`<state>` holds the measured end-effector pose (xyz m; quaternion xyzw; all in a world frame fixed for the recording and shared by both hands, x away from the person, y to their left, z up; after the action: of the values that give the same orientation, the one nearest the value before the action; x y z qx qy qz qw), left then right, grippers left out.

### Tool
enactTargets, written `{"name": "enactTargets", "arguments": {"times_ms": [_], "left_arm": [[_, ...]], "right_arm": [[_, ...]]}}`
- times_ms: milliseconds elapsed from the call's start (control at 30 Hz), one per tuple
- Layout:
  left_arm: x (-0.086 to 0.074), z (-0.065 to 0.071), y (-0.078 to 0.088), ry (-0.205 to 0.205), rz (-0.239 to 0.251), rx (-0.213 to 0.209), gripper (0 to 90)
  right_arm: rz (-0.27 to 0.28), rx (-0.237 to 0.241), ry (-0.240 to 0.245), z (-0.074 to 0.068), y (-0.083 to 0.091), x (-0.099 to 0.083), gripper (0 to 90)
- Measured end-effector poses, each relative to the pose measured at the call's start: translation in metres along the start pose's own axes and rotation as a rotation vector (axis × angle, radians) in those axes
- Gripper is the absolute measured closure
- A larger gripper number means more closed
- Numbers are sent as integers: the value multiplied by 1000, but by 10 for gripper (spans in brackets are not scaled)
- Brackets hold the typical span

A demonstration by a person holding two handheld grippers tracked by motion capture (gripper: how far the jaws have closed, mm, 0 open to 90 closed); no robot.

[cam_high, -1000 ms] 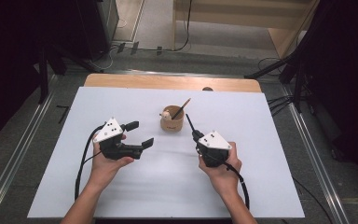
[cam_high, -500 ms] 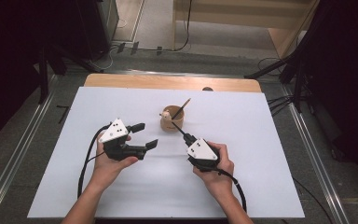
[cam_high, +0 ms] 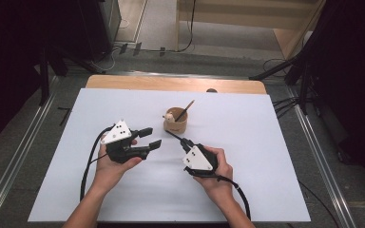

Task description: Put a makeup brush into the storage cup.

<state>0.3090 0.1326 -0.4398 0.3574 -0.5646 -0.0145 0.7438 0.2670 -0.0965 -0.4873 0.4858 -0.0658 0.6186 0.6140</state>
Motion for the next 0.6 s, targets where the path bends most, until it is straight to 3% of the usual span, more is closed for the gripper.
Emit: {"name": "enactTargets", "arguments": {"times_ms": [600], "left_arm": [[3, 7, -5, -26, -58, -42, 552]], "right_arm": [[50, -35, 152, -16, 0, 6, 846]]}}
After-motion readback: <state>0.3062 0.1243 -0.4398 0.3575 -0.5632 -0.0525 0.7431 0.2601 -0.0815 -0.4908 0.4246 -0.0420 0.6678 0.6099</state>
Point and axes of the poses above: each handheld gripper's, and its own axes: y roughly backward along the jaws, x roughly out of its top, z roughly to its right, the point moved 2 cm from there along -y, roughly forward along the jaws, and after that the axes turned 12 degrees about -z, right-handed, at the moved point
